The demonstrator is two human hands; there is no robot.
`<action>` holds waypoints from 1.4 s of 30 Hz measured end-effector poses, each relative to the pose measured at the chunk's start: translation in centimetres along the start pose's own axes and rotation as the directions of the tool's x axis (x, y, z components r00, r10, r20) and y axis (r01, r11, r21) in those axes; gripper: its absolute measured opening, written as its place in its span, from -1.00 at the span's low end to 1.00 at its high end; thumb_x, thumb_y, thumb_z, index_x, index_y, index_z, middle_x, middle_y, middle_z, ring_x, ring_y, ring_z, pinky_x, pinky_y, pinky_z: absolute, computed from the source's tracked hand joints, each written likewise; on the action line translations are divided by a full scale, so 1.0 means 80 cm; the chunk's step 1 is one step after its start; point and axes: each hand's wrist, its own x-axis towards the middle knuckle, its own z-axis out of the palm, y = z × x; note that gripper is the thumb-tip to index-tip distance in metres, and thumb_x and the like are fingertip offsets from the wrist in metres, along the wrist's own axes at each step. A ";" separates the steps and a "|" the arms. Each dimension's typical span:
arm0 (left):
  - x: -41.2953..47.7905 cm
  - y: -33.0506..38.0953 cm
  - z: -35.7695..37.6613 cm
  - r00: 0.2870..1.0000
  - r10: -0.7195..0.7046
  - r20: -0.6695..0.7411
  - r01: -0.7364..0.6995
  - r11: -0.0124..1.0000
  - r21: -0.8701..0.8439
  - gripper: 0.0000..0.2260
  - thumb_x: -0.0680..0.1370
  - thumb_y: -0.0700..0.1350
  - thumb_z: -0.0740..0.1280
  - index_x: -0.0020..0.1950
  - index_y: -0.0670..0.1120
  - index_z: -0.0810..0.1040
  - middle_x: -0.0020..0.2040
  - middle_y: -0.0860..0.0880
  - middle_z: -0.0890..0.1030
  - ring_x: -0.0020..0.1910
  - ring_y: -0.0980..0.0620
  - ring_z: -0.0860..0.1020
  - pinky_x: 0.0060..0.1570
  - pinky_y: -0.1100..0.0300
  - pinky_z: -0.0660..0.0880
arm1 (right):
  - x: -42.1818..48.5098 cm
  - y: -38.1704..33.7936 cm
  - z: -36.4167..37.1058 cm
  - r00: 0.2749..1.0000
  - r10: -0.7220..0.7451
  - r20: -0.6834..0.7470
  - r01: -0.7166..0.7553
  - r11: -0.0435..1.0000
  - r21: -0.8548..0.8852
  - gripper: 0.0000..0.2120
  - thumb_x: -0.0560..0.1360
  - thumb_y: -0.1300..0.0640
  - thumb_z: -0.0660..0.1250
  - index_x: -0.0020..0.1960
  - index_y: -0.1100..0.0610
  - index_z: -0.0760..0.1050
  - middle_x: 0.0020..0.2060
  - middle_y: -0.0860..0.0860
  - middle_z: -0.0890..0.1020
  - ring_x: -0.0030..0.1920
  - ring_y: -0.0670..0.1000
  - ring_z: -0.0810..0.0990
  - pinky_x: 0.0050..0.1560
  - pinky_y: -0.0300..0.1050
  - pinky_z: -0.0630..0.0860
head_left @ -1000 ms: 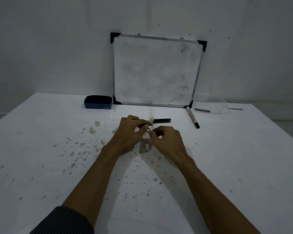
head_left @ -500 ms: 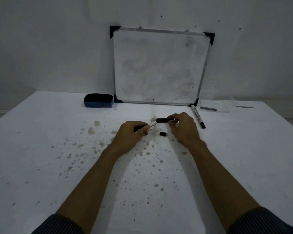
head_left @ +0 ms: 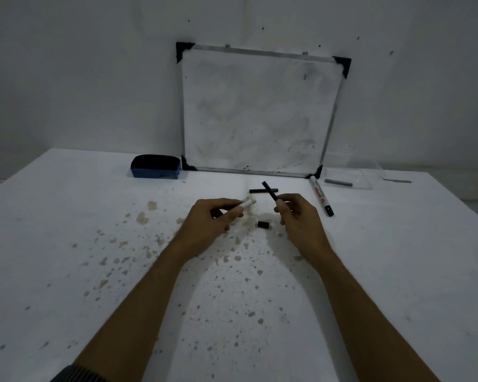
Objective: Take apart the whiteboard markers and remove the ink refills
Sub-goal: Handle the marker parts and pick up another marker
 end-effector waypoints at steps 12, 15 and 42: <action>-0.004 0.016 -0.006 0.998 -0.061 -0.014 0.060 0.997 -0.054 -0.74 0.50 0.03 0.57 0.18 0.09 0.76 -0.10 0.20 0.78 -0.21 0.14 0.72 -0.23 0.38 0.58 | 0.001 0.015 -0.009 0.996 0.034 0.081 -0.056 0.955 0.290 -0.77 0.65 -0.05 0.30 0.15 0.05 0.65 -0.35 -0.15 0.57 -0.32 -0.20 0.51 -0.27 -0.35 0.48; -0.005 0.014 -0.007 0.998 -0.066 0.002 0.066 0.997 -0.039 -0.72 0.49 0.03 0.58 0.19 0.08 0.77 -0.11 0.17 0.79 -0.22 0.17 0.69 -0.23 0.37 0.57 | 0.001 0.015 -0.009 0.996 0.039 0.076 -0.058 0.961 0.271 -0.77 0.65 -0.05 0.30 0.15 0.05 0.65 -0.37 -0.16 0.57 -0.34 -0.22 0.50 -0.27 -0.35 0.48; -0.006 0.008 0.002 0.998 0.050 -0.035 -0.046 0.995 0.085 -0.89 0.59 0.12 0.45 0.10 0.21 0.71 -0.06 0.16 0.75 -0.19 0.11 0.70 -0.21 0.26 0.66 | -0.021 -0.012 0.011 0.976 -0.129 0.175 0.136 0.990 -0.028 -0.57 0.68 -0.22 0.11 0.41 -0.07 0.52 0.14 -0.08 0.56 0.15 -0.10 0.55 0.10 -0.35 0.48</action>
